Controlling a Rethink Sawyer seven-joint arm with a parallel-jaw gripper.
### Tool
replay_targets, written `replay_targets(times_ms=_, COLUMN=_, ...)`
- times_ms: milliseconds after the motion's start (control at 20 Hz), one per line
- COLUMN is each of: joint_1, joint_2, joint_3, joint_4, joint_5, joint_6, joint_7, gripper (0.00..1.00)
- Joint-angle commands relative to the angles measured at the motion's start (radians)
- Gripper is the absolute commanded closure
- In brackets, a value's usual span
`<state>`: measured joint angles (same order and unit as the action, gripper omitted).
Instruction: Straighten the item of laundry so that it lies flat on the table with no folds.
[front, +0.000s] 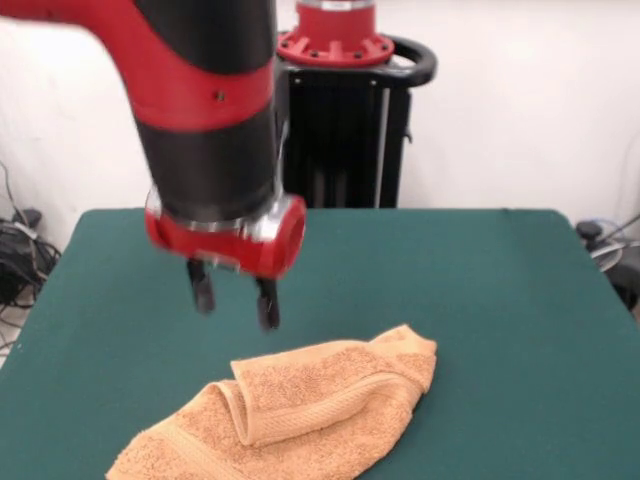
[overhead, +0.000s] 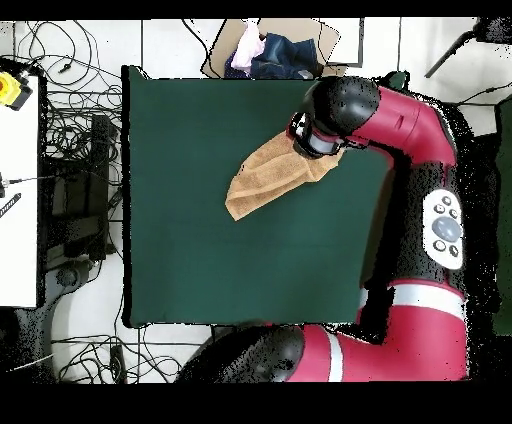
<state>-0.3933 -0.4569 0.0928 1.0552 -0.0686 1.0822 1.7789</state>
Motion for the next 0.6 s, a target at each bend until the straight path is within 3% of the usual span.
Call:
replay_targets(times_ms=50, joint_1=-0.029, joint_2=0.243, joint_3=0.151, joint_4=-0.013, joint_5=-0.123, joint_6=-0.368, joint_7=-0.187, gripper=0.0)
replay_targets(times_ms=250, joint_1=-0.059, joint_2=0.371, joint_3=0.227, joint_4=-0.127, joint_5=-0.18, joint_6=-0.45, joint_7=-0.324, gripper=0.0)
replay_targets(times_ms=600, joint_1=-0.071, joint_2=0.548, joint_3=0.357, joint_4=-0.397, joint_5=-0.233, joint_6=-0.372, joint_7=-0.554, gripper=0.0)
